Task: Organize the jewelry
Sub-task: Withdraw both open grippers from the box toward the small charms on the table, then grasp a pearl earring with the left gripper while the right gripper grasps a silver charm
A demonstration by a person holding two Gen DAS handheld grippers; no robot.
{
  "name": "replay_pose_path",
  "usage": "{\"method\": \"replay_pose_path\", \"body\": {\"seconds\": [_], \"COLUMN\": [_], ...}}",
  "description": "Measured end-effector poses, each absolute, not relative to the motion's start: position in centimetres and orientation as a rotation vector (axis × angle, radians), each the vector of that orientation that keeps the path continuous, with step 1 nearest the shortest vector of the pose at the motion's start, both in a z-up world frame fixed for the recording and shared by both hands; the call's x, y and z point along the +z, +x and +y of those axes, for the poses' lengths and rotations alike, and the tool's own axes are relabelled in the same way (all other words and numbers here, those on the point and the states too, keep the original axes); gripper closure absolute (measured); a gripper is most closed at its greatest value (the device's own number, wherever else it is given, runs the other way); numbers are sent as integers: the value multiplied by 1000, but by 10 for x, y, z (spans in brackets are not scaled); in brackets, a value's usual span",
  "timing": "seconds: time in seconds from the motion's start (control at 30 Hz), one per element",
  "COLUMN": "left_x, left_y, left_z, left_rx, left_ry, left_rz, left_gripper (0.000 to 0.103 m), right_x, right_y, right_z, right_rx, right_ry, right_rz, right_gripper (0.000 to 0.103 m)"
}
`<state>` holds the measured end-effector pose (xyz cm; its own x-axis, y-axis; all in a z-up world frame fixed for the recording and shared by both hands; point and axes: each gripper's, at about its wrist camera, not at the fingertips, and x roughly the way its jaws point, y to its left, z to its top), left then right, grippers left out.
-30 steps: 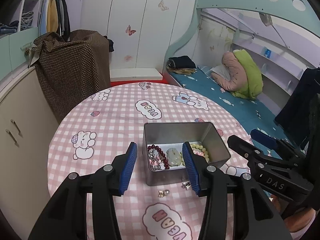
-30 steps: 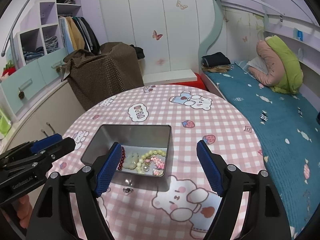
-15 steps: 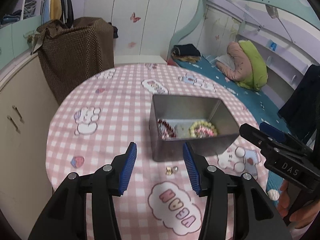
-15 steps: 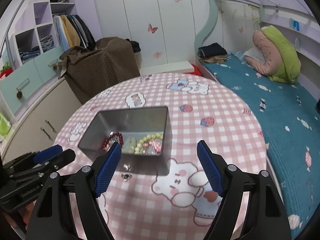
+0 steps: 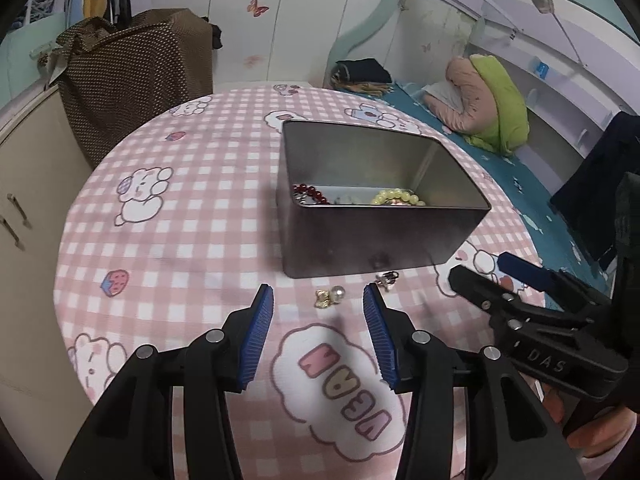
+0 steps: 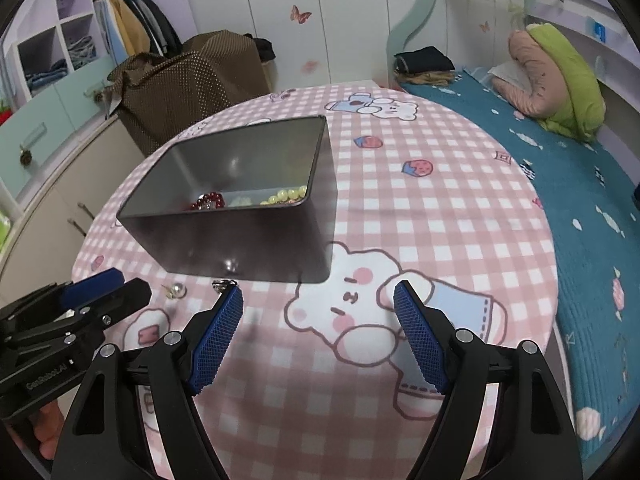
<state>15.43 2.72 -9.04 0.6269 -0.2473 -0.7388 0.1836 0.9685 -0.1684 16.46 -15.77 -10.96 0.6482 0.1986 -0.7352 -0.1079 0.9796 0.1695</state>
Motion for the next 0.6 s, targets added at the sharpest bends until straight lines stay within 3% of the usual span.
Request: {"method": "replay_pose_path", "body": {"seconds": [0.13,0.2,0.43,0.6], "left_x": [-93,-95,-111,-112], "left_y": [157,157,165,168], "left_z": [21,17,8,10], "left_rx": [-266,-280,-284,-303], "left_ry": [-75,-65,-46,-44], "left_rz": [852,855,886,896], "left_gripper": [62,73,85,103], "right_x": [-118,-122,-126,-127], "right_y": [168,169,172,170], "right_z": [-159,-161,-163,-158], "right_rx": [170,168,169,174], "right_ry": [116,119,112,82], "right_rz": [869,877,878,874], "right_gripper": [27,27,27,27]}}
